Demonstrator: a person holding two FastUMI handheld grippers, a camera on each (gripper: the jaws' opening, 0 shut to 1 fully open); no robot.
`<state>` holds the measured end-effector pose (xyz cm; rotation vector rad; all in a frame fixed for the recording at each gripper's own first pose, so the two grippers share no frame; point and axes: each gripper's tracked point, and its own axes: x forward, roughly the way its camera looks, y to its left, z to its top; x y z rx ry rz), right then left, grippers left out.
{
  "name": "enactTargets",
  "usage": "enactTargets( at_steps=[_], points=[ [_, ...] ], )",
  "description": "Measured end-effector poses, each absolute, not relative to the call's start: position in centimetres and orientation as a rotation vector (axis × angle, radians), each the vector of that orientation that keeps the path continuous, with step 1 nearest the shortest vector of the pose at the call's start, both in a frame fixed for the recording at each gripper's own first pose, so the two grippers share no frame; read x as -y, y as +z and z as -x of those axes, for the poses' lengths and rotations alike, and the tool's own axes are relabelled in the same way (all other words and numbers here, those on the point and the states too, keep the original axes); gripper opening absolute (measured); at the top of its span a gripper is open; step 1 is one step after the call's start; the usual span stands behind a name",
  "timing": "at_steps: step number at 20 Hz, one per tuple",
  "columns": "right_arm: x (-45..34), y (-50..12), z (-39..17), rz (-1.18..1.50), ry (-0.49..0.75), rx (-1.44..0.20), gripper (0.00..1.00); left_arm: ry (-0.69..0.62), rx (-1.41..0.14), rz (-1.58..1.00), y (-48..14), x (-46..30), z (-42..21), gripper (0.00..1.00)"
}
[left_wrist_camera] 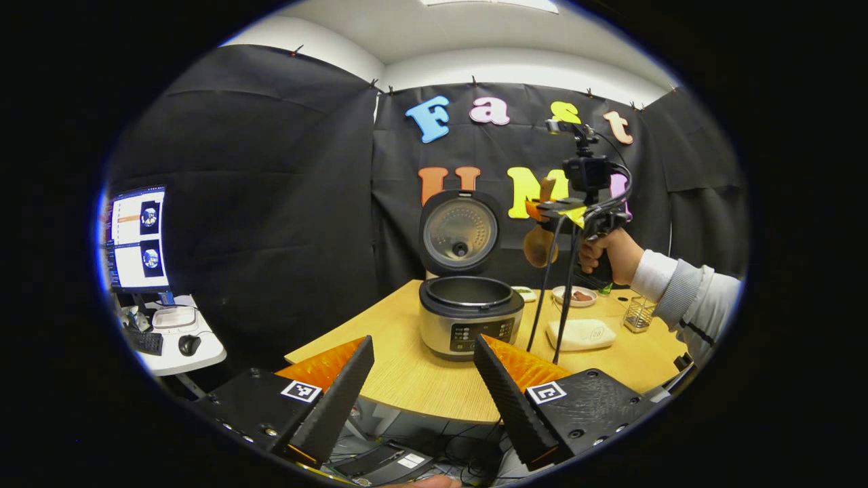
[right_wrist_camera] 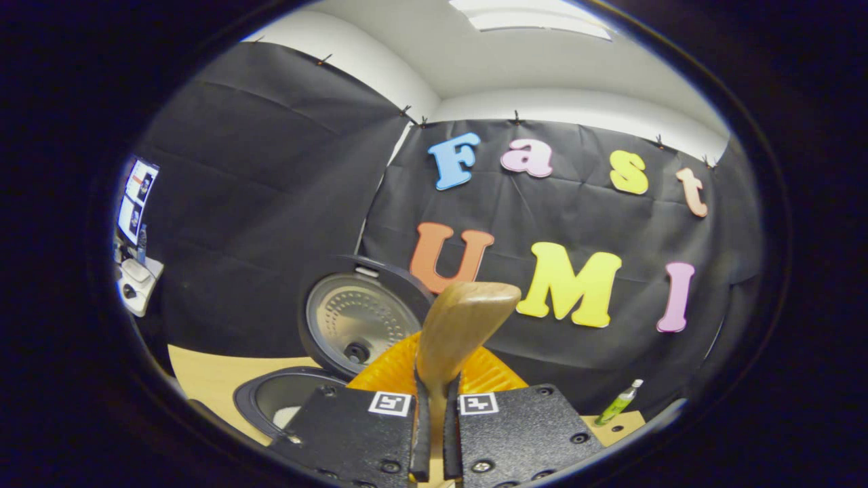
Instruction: Close the left gripper, press the button to open the rice cooker; take a wooden spoon from the chopstick holder with the right hand, scoop a spoonful of rice and pour it into the rice cooker, then put the wooden spoon back into the chopstick holder.
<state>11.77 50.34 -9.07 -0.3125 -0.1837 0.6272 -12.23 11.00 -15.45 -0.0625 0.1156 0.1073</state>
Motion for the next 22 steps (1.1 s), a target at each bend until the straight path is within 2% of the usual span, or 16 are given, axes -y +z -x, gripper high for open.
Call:
enactTargets(
  at_steps=[9,16,22],
  points=[
    [-35.4,-7.4,-17.9,0.285,0.433,0.130,0.13,0.043,-0.056,0.033,-13.7,-5.5,11.1,0.94],
    [-26.1,-7.1,-20.5,0.238,0.352,0.067,0.14,0.025,-0.023,0.032,-12.2,-2.8,10.7,0.94],
    [-18.8,-9.4,-22.8,0.196,0.275,0.008,0.17,0.006,0.031,0.009,-10.2,0.1,10.3,0.94]
  ],
)
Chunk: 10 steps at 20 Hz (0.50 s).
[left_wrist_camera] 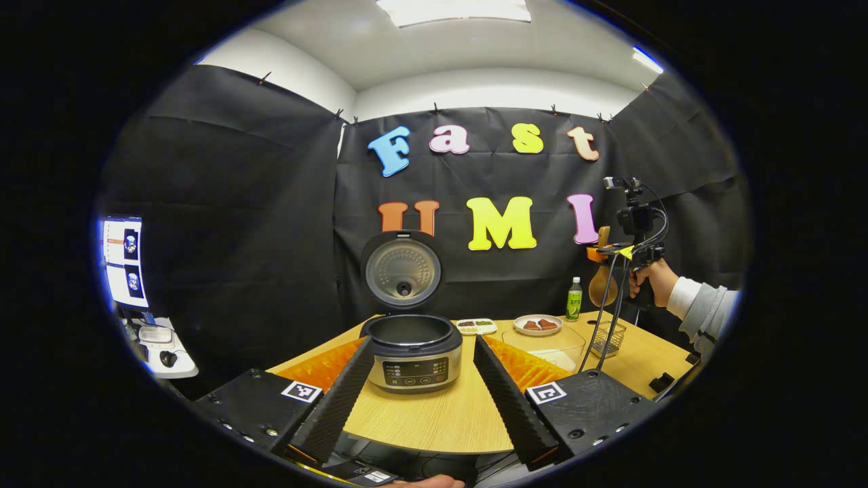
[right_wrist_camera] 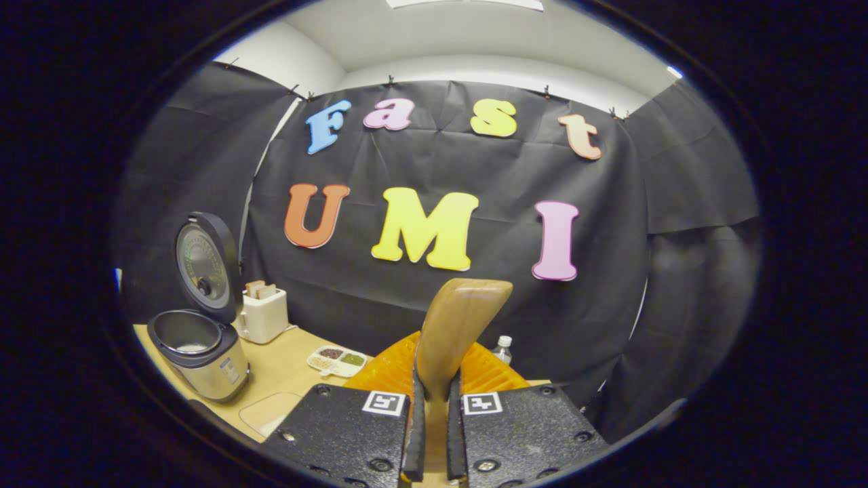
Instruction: Close the left gripper, press the button to open the rice cooker; take a wooden spoon from the chopstick holder with the right hand, scoop a spoonful of rice and pour it into the rice cooker, then put the wooden spoon back into the chopstick holder.
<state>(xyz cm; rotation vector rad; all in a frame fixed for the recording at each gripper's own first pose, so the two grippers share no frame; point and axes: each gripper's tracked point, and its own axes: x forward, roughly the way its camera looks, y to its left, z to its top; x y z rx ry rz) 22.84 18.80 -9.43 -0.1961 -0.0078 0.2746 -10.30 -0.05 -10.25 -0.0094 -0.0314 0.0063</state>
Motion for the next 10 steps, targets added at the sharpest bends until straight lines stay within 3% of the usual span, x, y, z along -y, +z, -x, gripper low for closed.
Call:
enactTargets(
  at_steps=[10],
  points=[
    [-11.4,-15.2,-26.0,0.150,0.171,-0.083,0.20,-0.062,0.027,-0.015,-10.3,3.2,9.7,0.93]
  ],
)
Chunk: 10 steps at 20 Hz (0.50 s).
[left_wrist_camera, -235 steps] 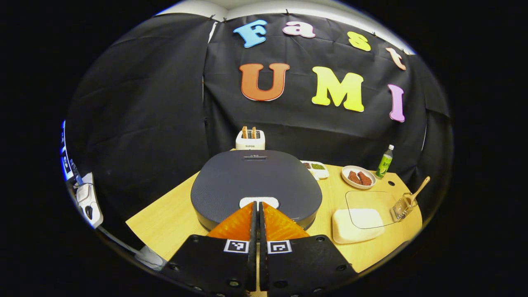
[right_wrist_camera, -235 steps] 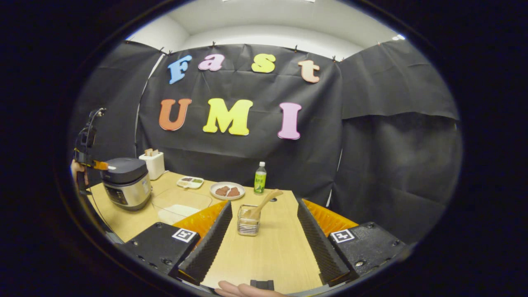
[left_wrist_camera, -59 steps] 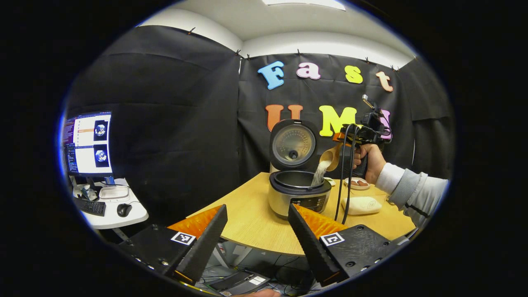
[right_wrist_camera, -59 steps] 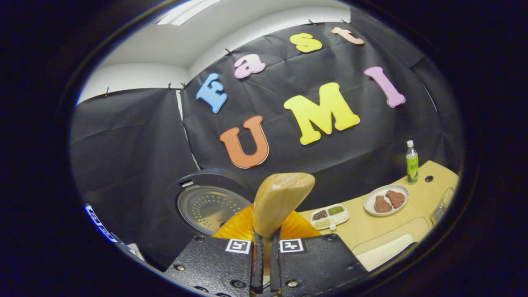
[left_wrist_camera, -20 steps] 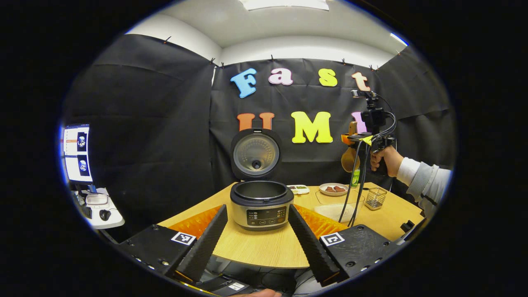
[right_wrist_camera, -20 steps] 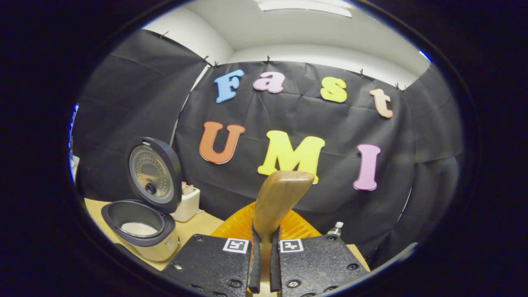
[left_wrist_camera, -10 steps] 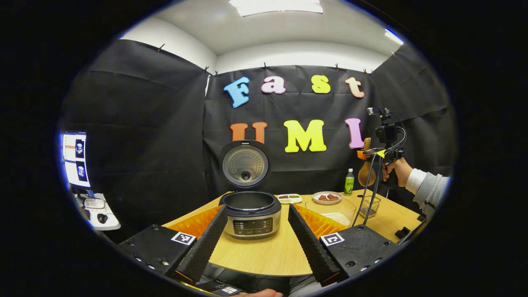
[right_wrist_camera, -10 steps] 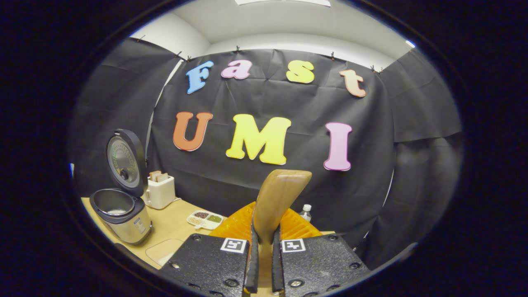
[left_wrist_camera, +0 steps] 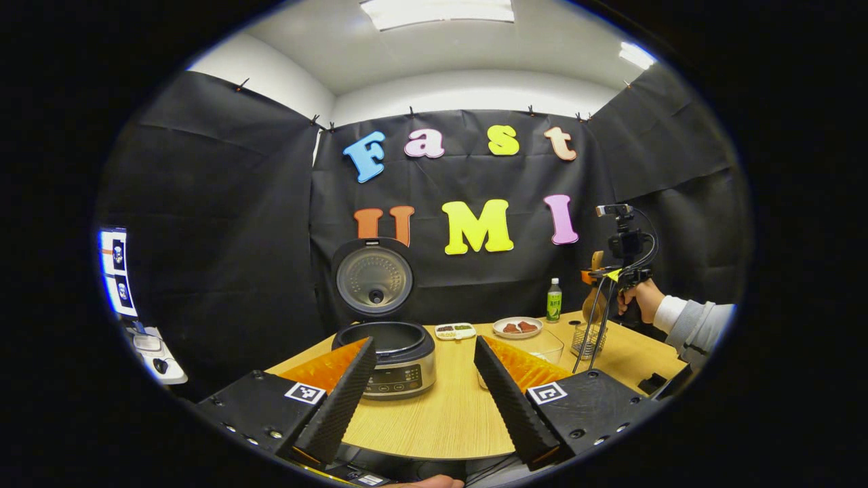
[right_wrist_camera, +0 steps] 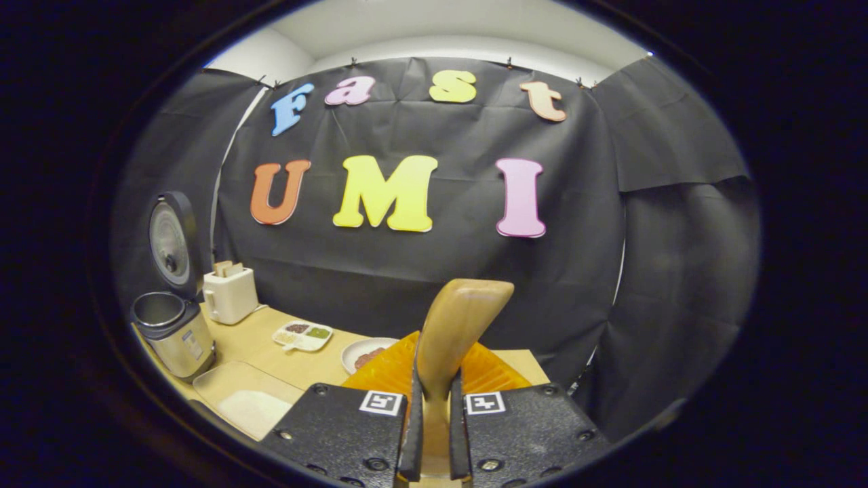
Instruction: Close the left gripper, press the button to open the rice cooker; take a wooden spoon from the chopstick holder with the right hand, scoop a spoonful of rice and pour it into the rice cooker, then put the wooden spoon back into the chopstick holder.
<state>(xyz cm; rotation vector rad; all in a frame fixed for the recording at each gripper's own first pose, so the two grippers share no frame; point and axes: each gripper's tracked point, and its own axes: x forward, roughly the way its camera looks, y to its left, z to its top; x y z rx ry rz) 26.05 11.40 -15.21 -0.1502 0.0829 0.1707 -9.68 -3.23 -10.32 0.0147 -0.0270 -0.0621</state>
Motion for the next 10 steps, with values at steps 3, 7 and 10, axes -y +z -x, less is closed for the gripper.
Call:
enactTargets(
  at_steps=[3,7,10],
  points=[
    [-11.2,-16.3,-26.7,0.128,0.181,-0.099,0.22,-0.055,0.003,-0.007,-11.2,3.0,9.2,0.93],
    [-10.8,-17.7,-27.1,0.097,0.201,-0.117,0.19,-0.058,-0.016,0.006,-11.5,3.3,8.4,0.93],
    [-10.4,-17.6,-27.6,0.083,0.193,-0.105,0.39,-0.068,0.000,0.015,-11.1,3.5,8.2,0.93]
  ],
)
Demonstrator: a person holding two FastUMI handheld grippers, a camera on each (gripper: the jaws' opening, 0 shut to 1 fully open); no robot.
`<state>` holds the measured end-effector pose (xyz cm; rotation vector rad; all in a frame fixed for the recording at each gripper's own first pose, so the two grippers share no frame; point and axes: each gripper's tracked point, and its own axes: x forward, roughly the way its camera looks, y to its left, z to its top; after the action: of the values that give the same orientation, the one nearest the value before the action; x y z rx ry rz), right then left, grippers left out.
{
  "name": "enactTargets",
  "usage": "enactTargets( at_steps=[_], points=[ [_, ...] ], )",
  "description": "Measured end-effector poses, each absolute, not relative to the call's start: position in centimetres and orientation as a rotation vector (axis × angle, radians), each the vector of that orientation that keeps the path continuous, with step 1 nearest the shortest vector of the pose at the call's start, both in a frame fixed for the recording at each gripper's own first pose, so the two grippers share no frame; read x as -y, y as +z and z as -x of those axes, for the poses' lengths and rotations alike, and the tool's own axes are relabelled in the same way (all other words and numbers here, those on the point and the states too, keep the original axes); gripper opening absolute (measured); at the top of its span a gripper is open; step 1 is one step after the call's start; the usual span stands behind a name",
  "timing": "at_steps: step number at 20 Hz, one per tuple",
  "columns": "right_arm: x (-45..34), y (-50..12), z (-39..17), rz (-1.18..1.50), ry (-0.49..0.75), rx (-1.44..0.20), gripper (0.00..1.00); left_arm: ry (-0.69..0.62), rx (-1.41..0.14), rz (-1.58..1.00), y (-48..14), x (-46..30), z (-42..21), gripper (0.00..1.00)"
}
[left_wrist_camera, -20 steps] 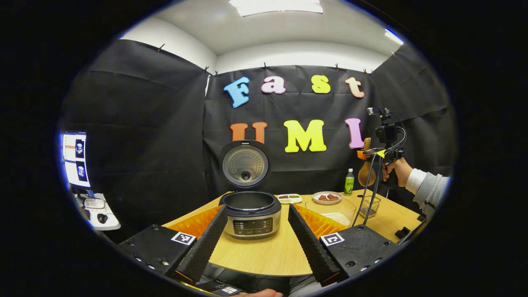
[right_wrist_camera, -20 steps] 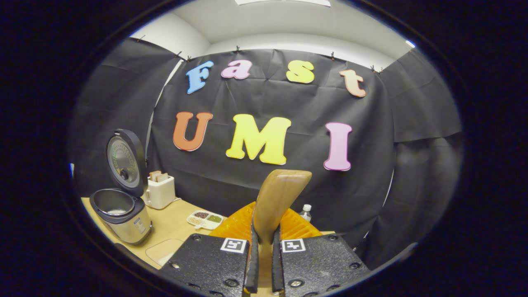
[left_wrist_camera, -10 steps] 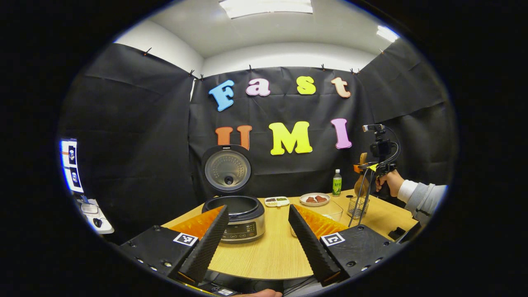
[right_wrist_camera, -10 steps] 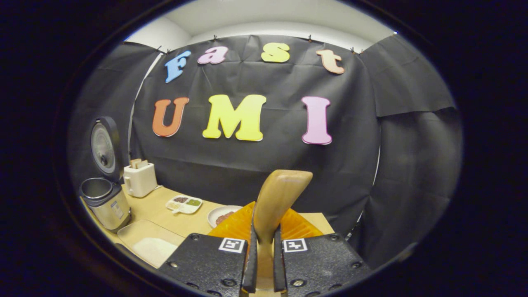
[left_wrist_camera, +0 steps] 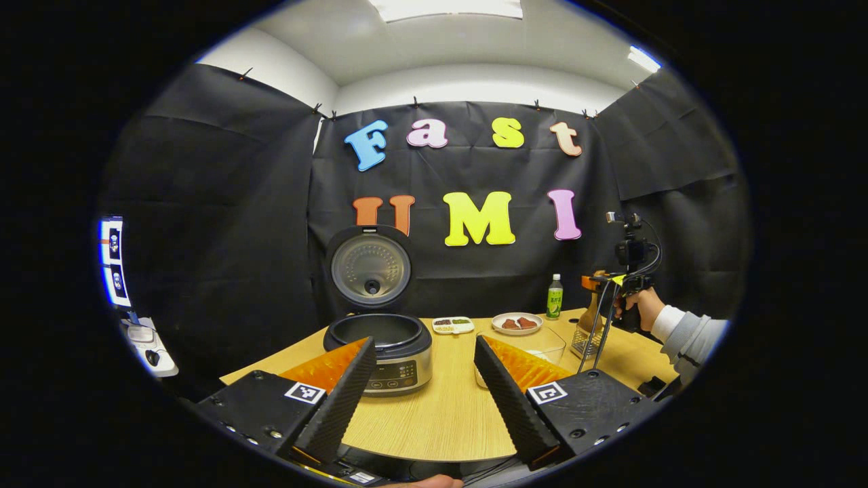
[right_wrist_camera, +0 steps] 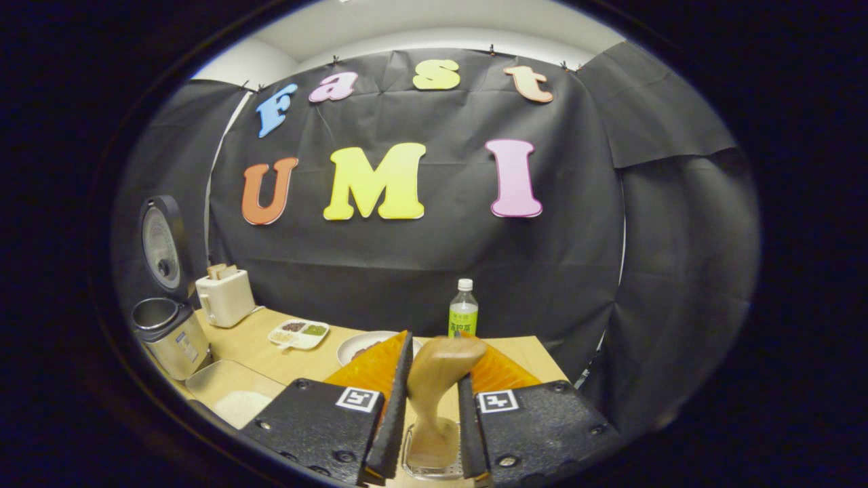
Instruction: Close the left gripper, press the button to open the rice cooker; take a wooden spoon from the chopstick holder with the right hand, scoop a spoonful of rice and pour it into the rice cooker, then put the wooden spoon back into the chopstick holder.
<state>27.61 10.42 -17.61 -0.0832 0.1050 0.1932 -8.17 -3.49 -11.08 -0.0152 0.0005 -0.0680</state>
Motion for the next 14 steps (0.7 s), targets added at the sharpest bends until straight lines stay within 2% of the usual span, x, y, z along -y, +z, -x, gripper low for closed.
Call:
enactTargets(
  at_steps=[1,2,3,5,7,10,14],
  points=[
    [-10.1,-17.0,-27.5,0.073,0.184,-0.087,0.48,-0.065,0.003,0.012,-11.0,3.5,8.0,0.93],
    [-9.6,-16.2,-27.5,0.062,0.167,-0.068,0.48,-0.059,0.003,0.007,-11.1,3.4,7.8,0.93],
    [-9.5,-15.5,-27.2,0.056,0.162,-0.052,0.58,-0.050,0.000,0.000,-11.2,3.3,7.5,0.93],
    [-9.9,-14.2,-27.0,0.074,0.144,-0.025,0.92,-0.025,0.002,-0.010,-11.2,2.9,6.9,0.93],
    [-9.3,-12.5,-25.8,0.099,0.116,0.001,1.00,-0.001,0.014,-0.005,-11.0,2.6,6.2,0.93],
    [-9.1,-10.8,-22.9,0.064,0.094,0.013,1.00,-0.003,0.018,0.026,-8.3,1.2,0.2,0.93],
    [-9.1,-9.5,-17.7,0.016,0.079,-0.022,1.00,0.018,0.024,0.031,-7.0,-0.1,-2.7,0.93]
  ],
)
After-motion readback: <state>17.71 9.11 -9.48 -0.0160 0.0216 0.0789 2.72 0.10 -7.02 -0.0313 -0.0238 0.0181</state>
